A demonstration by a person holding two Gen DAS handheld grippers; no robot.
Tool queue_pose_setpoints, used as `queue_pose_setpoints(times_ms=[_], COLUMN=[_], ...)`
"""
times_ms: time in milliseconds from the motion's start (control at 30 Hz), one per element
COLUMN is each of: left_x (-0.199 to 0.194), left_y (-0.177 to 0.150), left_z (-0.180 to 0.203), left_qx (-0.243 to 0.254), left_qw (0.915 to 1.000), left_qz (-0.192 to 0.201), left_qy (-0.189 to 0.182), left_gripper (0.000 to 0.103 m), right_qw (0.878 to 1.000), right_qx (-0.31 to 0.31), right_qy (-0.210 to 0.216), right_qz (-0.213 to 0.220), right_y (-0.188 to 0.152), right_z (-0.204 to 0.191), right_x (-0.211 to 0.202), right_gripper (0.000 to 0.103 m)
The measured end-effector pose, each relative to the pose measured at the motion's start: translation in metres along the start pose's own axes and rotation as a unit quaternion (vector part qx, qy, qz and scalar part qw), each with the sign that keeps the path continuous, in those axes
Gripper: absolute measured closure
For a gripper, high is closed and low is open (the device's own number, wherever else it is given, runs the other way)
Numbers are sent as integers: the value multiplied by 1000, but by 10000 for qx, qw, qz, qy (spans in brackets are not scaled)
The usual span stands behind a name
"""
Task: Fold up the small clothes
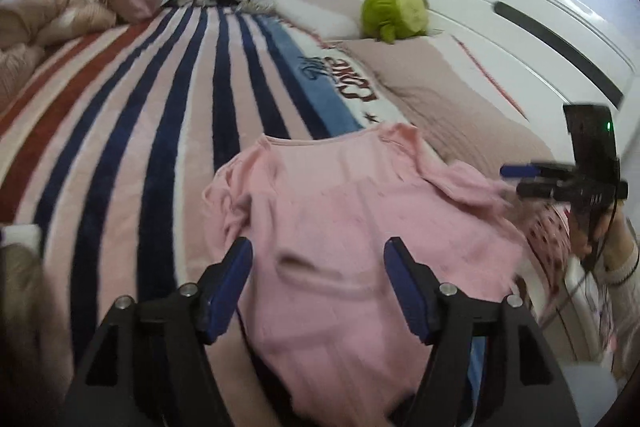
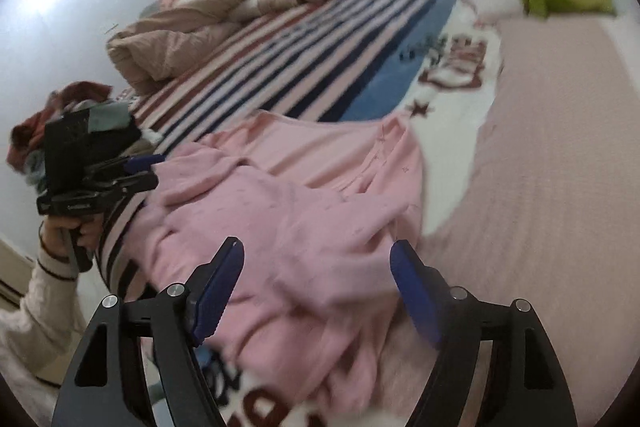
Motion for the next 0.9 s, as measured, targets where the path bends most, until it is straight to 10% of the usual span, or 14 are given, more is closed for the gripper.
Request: queue_pose_setpoints(times_ms=[67,233,533,667,767,833,900], left_x=[-13,-5,39,61,63,51,40], left_y=[-10,-41,5,63,77,72,58], left_z=[13,31,-7,-75,-85,-79,-70], left_qx=[127,219,-153,-1205,-945,-728,-696], left_qw=[9999,9989,9985,9829,9852,9886,9923], left_qz=[6,-338,-116,324,131,187,122], left_qy=[-107,-239,515,1353,1422,1304,1013], left_gripper=[41,86,93,83,65,42,31], right_qw=[9997,9978,9960,9902,9869,9910,9941], right_qx=[-150,-152,47,525,530,340,332], right_qy=[-62,400,-443,-1277,-1523,-1294,-1033], right_qz=[156,-514,-773,-220,-50,12,1], right_y=[-9,-48,-7,67,87,78,60], right_z=[-14,-42,-1,60,76,65,55], right_x=[-19,2,76,95,87,71,55], right_gripper=[32,81,87,86,73,40,38])
Point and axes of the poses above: each gripper's, at about its wrist camera, not at the fingertips, and x roughly the way its jaws point, z to its right, y to its top, the point moved 7 cm from there along x, roughly the way its jaws point, and after that the axes turned 3 degrees about x, right-handed, at the moved point
